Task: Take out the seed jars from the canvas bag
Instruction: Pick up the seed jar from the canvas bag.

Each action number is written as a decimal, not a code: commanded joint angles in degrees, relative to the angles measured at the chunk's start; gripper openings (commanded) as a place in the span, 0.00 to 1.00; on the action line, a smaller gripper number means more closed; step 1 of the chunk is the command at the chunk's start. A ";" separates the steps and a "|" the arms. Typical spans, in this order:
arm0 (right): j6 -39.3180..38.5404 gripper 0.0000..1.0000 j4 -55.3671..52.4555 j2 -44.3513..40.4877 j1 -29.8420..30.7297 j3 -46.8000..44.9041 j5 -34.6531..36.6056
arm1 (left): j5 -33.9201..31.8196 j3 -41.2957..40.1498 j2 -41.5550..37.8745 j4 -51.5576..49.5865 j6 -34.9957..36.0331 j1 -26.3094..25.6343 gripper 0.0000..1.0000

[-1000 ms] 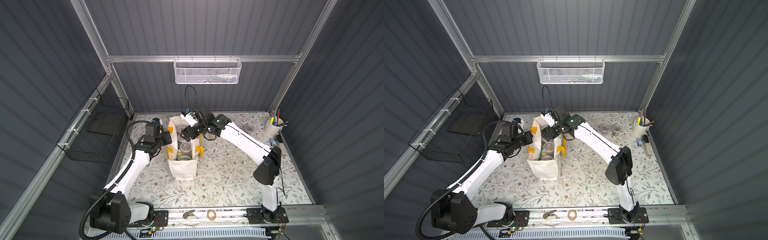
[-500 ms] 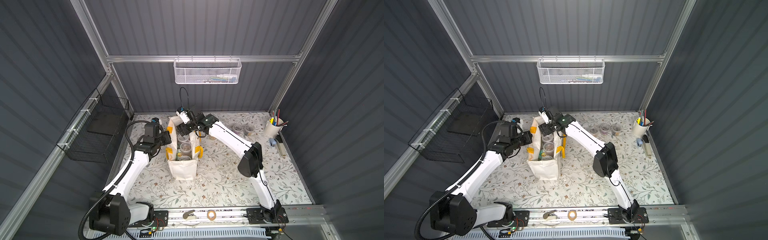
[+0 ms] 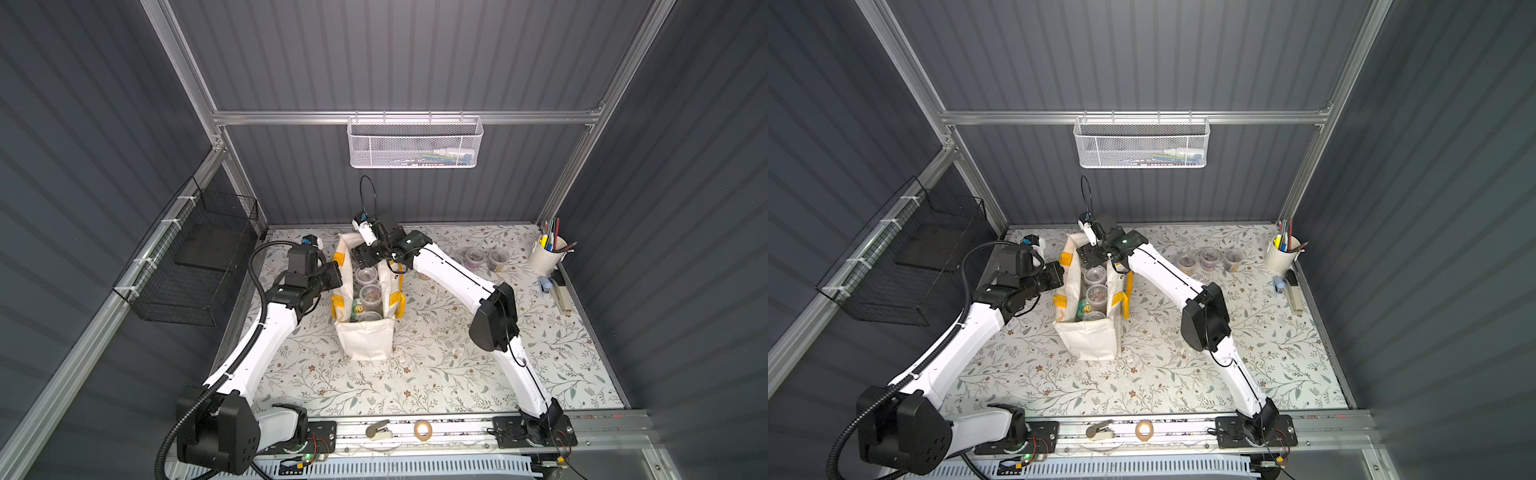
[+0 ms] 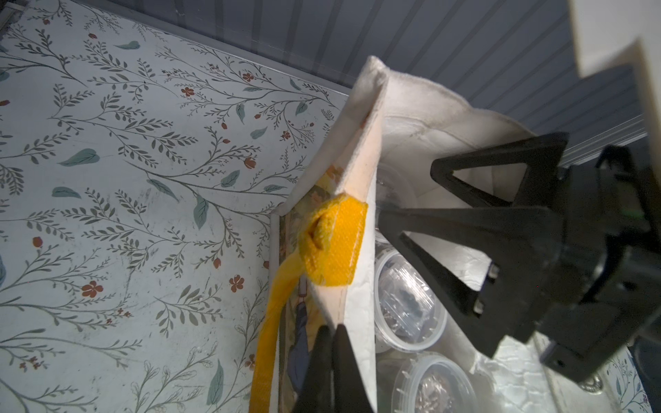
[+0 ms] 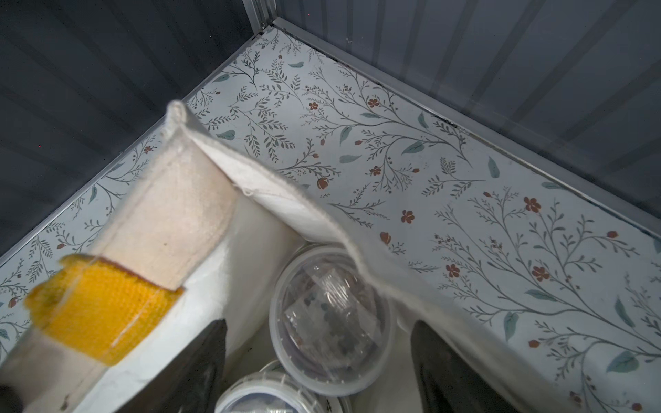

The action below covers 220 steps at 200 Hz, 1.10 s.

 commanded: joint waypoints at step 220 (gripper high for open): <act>-0.03 0.89 -1.25 0.53 -1.16 -2.20 0.59 | -1.55 3.56 -4.04 -4.55 1.23 0.09 0.00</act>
